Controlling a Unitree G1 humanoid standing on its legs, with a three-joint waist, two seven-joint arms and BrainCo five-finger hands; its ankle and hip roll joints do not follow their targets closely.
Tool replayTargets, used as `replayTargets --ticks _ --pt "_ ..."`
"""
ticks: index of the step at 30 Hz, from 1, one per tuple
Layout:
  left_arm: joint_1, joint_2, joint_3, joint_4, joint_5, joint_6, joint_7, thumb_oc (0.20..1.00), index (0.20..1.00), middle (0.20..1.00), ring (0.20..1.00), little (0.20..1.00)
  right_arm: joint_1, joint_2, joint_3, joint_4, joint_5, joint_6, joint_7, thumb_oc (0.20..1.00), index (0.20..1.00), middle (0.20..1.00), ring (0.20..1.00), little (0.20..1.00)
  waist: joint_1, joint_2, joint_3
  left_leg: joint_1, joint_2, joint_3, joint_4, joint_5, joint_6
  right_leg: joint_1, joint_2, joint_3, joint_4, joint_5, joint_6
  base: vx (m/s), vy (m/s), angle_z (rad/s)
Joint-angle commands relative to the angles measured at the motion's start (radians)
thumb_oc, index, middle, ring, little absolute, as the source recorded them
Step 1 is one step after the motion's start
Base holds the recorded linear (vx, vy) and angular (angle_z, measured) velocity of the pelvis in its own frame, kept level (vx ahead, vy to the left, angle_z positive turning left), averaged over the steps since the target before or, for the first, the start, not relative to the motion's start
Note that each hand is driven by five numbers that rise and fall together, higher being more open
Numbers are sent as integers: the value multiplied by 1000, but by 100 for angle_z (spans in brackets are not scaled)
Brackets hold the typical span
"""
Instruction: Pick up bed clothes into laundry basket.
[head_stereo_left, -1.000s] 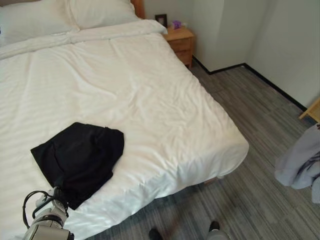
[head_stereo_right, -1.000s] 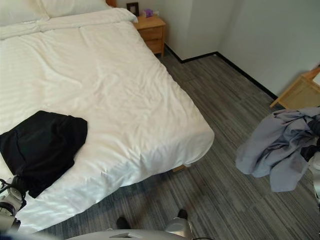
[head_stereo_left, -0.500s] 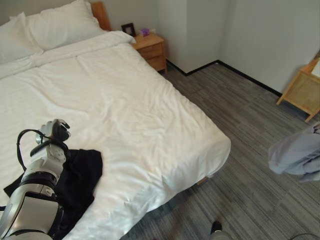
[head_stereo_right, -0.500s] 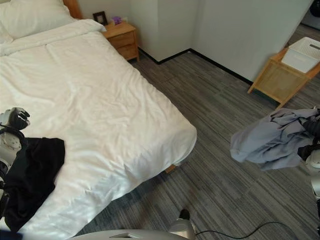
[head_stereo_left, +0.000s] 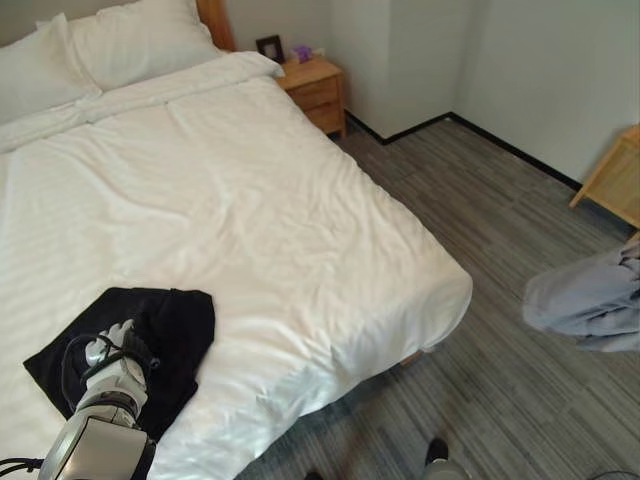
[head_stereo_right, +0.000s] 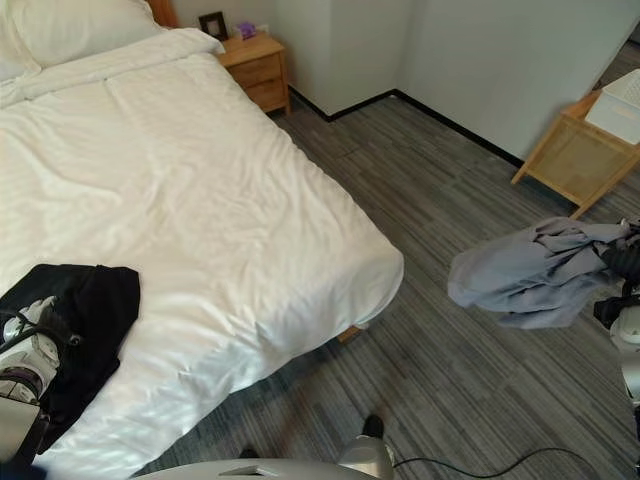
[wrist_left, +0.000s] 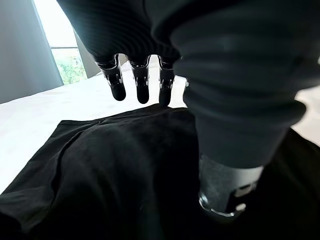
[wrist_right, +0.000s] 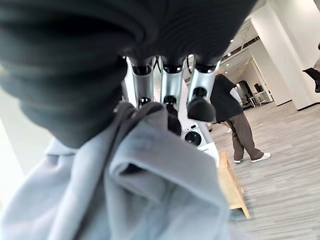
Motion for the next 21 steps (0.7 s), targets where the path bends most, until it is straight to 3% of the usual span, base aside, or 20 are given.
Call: replayTargets --ticks 1,2,4,6,9,13,15,16,17,18,20,21 --pt "-10 -59 -17 73 103 17 -40 589 589 589 589 589 -80 -3 -56 -60 -20 -28 -45 200 200 200 200 200 26 -33 12 14 67 -36 11 -50 -75 -22 -70 5 28 41 110 -16 43 -1" --pt "-7 -61 -16 73 104 17 -40 555 555 555 555 555 -79 -4 -55 -61 -21 -27 -45 200 200 200 200 200 26 -31 10 14 67 -36 11 -50 -75 -22 -70 5 28 41 110 -23 30 -5" --pt "42 -119 -22 76 132 14 -62 300 300 300 300 300 -79 3 -56 -66 -26 -24 -35 200 200 200 200 200 29 -47 22 3 68 -38 11 -53 -72 -33 -69 11 27 41 110 0 0 0" --pt "58 -141 -22 75 138 14 -64 200 200 200 200 200 -76 3 -57 -70 -28 -24 -32 200 200 200 200 200 29 -50 24 0 68 -37 11 -54 -71 -36 -69 12 27 41 110 -5 20 5" --pt "115 -210 -21 78 159 9 -80 200 200 200 200 200 -56 6 -76 -89 -41 -23 -21 200 200 200 200 200 31 -65 33 -8 67 -39 11 -59 -70 -45 -70 16 26 42 110 -4 10 0" --pt "106 -198 -16 72 149 10 -65 200 200 200 200 200 -42 -2 -96 -108 -38 -30 -20 200 200 200 200 200 37 -65 31 -6 65 -38 11 -63 -71 -41 -71 12 26 39 110 0 0 0" --pt "35 -121 -7 36 100 10 -26 200 200 200 200 200 -36 -16 -106 -123 -23 -42 -22 200 200 200 200 200 38 -57 28 3 62 -40 11 -62 -73 -28 -73 6 25 35 110 0 0 0" --pt "34 -120 -8 36 100 10 -26 200 200 200 200 200 -36 -15 -107 -123 -24 -42 -22 200 200 200 200 200 39 -57 29 3 62 -40 11 -62 -73 -28 -74 6 25 35 110 0 0 0" --pt "-28 -60 -11 -8 66 3 8 200 200 200 200 200 -38 -18 -103 -125 -14 -47 -26 200 200 200 200 200 40 -53 27 5 62 -42 11 -61 -73 -23 -73 4 25 34 110 -19 -15 3" --pt "-114 37 -19 -123 12 -25 71 200 200 200 200 200 -31 -11 -103 -126 2 -56 -40 200 200 200 200 200 45 -44 24 6 62 -49 11 -56 -75 -12 -72 -4 24 30 110 -24 -22 3" --pt "-142 93 -15 -231 -9 -41 104 200 200 200 200 200 -17 0 -111 -126 6 -58 -47 200 200 200 200 200 48 -42 24 6 61 -53 11 -54 -76 -7 -72 -8 24 28 110 -50 -27 10" --pt "-159 164 28 -428 -60 -86 162 200 200 200 200 200 8 26 -134 -137 12 -67 -61 200 200 200 200 200 57 -37 24 -5 58 -42 11 -25 -72 -8 -78 -36 28 37 103 -74 -54 27"
